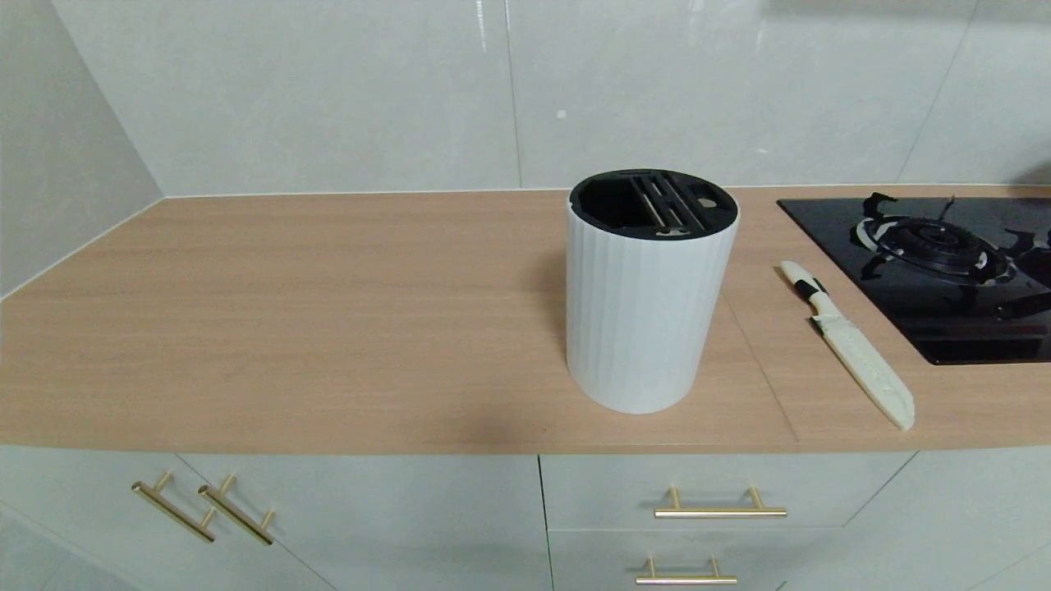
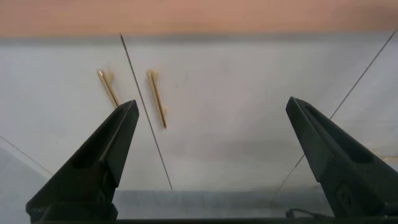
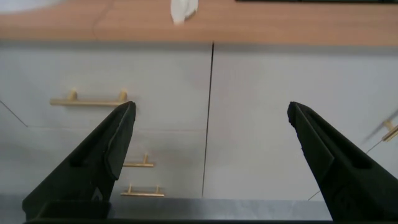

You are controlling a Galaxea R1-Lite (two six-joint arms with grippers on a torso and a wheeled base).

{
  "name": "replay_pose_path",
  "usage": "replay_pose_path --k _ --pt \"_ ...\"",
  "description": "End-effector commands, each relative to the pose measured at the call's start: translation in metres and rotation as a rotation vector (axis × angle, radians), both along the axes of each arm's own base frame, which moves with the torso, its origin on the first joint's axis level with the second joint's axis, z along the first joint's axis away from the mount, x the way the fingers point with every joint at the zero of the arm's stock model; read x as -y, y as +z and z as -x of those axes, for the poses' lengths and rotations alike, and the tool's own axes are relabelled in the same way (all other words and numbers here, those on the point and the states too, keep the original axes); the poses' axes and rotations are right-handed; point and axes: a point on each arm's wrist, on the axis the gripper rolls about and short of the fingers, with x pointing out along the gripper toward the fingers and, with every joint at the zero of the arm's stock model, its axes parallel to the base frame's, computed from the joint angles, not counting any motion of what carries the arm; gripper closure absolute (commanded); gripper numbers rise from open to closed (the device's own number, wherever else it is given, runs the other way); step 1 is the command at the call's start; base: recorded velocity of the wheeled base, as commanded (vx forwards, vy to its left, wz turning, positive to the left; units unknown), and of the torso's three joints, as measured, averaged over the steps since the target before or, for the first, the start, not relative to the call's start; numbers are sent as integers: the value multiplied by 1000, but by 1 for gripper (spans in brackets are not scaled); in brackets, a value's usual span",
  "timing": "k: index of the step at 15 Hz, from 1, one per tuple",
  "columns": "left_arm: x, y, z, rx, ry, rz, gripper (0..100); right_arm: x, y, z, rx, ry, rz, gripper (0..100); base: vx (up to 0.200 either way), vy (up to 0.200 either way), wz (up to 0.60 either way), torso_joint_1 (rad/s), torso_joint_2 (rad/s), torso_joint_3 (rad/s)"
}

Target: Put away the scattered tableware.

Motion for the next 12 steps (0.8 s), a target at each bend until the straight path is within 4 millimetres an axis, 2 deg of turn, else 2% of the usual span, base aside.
replay_pose_path --k 1,12 --pt "0 0 0 0 2 0 0 0 0 0 -2 0 0 0 0 0 0 232 -505 -286" --pt "0 0 0 0 2 0 0 0 0 0 -2 0 0 0 0 0 0 260 -554 -300"
